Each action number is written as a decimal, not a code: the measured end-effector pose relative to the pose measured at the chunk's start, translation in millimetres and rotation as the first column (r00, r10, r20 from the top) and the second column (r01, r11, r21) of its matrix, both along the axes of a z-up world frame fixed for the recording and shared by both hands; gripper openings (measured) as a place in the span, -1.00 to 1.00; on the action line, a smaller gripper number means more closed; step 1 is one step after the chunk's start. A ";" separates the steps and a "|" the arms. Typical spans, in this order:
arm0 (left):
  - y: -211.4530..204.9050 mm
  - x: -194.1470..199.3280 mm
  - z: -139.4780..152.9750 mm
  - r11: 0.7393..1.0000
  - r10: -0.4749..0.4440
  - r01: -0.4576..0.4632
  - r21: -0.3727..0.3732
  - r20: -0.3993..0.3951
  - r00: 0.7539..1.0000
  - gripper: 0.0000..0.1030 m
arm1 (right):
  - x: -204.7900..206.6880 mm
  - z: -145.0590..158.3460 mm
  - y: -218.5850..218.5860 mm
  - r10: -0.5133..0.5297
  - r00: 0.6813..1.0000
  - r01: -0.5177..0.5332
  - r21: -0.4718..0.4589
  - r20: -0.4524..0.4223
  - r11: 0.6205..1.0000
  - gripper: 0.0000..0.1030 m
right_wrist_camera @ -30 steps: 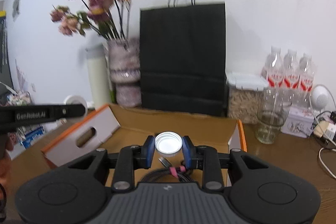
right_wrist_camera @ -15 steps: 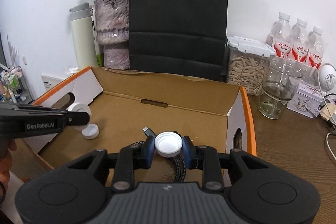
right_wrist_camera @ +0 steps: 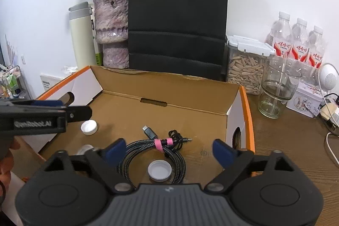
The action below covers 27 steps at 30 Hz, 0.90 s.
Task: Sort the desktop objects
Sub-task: 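Open both tools to drop the caps into the box, then withdraw both tools from the box back to the table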
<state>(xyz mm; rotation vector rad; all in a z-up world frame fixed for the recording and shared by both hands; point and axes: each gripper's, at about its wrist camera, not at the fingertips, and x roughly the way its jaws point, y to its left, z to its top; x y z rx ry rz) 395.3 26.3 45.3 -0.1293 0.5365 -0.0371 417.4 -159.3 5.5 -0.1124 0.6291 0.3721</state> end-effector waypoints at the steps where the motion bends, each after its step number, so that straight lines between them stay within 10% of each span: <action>1: 0.2 -1.8 2.1 1.000 0.004 -0.004 -0.001 0.019 1.000 1.00 | -0.7 0.0 0.8 0.001 1.000 -0.001 -0.003 0.001 1.000 0.93; 27: 1.4 -25.0 23.5 1.000 0.021 -0.022 0.017 0.100 0.995 1.00 | -29.5 16.1 2.5 -0.011 0.996 0.014 -0.031 0.088 0.999 1.00</action>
